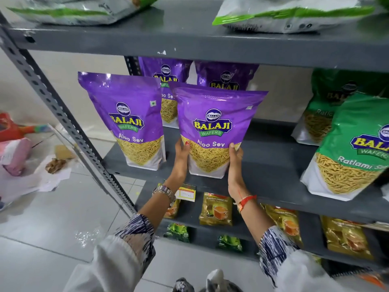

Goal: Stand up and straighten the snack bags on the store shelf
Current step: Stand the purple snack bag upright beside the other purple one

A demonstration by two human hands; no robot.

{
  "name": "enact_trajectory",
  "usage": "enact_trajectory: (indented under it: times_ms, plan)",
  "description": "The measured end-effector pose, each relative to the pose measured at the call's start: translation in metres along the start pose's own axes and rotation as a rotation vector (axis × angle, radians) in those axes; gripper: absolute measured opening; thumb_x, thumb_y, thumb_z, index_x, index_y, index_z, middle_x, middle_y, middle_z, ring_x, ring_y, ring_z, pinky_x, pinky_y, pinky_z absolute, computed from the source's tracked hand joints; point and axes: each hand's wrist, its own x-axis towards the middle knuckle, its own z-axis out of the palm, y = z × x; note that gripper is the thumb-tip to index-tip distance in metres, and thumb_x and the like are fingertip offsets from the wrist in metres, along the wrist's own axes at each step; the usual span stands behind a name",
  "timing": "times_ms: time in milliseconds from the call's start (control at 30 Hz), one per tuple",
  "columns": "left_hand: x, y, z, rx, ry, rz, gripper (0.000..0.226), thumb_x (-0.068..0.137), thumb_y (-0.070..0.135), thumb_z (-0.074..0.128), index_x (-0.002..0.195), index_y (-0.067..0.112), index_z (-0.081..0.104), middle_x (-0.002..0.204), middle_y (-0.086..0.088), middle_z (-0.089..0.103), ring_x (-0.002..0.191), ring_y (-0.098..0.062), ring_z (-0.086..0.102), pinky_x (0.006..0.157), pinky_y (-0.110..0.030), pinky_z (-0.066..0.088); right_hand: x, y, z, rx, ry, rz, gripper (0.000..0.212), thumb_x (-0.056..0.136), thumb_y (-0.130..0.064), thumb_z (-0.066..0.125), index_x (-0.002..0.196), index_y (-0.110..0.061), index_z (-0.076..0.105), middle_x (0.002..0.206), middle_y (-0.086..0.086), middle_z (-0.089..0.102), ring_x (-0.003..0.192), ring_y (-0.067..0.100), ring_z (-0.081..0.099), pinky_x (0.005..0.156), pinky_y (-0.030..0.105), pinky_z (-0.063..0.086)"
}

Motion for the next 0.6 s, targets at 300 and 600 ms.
enact_trajectory:
  times_ms: [300, 600]
  plan:
    - [-0.054, -0.009, -0.063, 0.185, 0.567, 0.356, 0.013, 0.089, 0.017, 0.040, 0.093, 0.013, 0.051, 0.079, 0.008, 0.051, 0.068, 0.008, 0.047, 0.066, -0.017, 0.038, -0.064, 0.035, 0.022, -0.004, 0.268, -0.240, 0.024, 0.078, -0.027, 0.058, 0.099, -0.016, 0.051, 0.100, 0.001, 0.054, 0.086, 0.000, 0.055, 0.070, 0.010, 0.044]
    - [-0.014, 0.028, -0.139, 0.134, 0.555, 0.272, 0.051, 0.093, 0.037, 0.037, 0.139, 0.022, 0.024, 0.148, -0.012, 0.029, 0.132, -0.019, 0.035, 0.104, -0.030, 0.031, -0.064, 0.045, 0.116, -0.225, -0.304, 0.025, 0.063, 0.084, -0.041, 0.056, 0.138, -0.017, 0.034, 0.144, 0.008, 0.038, 0.131, 0.019, 0.039, 0.112, 0.037, 0.034]
